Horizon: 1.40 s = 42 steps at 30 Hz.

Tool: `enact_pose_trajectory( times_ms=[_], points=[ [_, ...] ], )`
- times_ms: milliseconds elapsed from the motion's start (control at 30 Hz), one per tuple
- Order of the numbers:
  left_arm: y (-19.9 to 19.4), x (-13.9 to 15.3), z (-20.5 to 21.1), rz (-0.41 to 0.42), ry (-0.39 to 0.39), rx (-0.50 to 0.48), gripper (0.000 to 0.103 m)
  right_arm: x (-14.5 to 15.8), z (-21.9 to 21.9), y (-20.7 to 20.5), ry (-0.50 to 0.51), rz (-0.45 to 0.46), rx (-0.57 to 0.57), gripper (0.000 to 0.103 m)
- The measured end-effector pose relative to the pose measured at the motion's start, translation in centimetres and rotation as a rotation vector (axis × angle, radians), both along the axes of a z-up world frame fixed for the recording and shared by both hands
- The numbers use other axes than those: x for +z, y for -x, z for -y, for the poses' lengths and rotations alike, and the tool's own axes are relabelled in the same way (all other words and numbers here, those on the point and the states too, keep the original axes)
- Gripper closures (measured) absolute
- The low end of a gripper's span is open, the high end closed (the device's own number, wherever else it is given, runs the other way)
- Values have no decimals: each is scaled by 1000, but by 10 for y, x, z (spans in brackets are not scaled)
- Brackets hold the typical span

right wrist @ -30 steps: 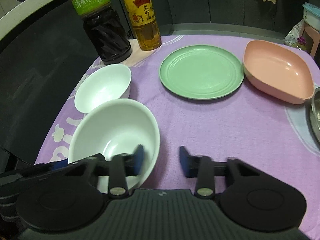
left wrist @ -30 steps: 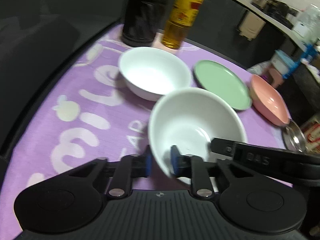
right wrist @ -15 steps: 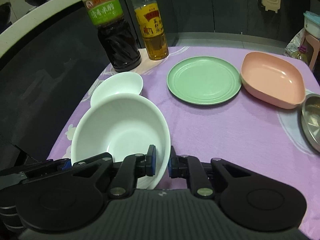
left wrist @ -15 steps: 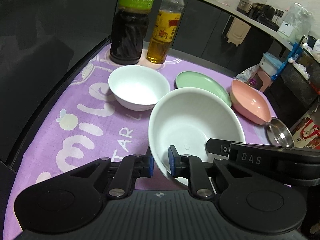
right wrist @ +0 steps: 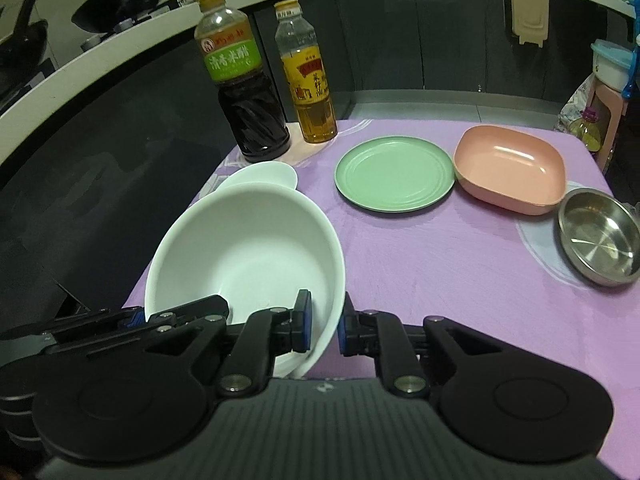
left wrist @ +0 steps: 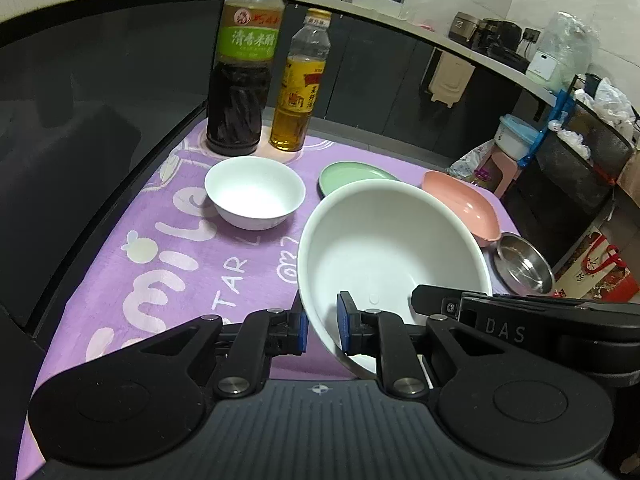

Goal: Organize plates and bowls
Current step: 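Lift the large white bowl with both grippers over the black bowl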

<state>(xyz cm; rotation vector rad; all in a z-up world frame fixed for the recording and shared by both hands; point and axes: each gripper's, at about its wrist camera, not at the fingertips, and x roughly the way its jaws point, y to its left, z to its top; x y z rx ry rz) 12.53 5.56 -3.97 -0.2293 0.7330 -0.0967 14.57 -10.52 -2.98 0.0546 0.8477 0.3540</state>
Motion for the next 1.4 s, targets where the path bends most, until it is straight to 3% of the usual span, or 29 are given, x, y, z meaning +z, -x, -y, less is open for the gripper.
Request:
enact_pose_trajectory(
  times_ms=[733,1400],
  points=[
    [68,12,25,44,-48,-60,89,9,24,65,-41,45,-26,86],
    [115,-8,35,-18,-73,-109,88,-9,34,111,-44,2,-49,86]
  ],
)
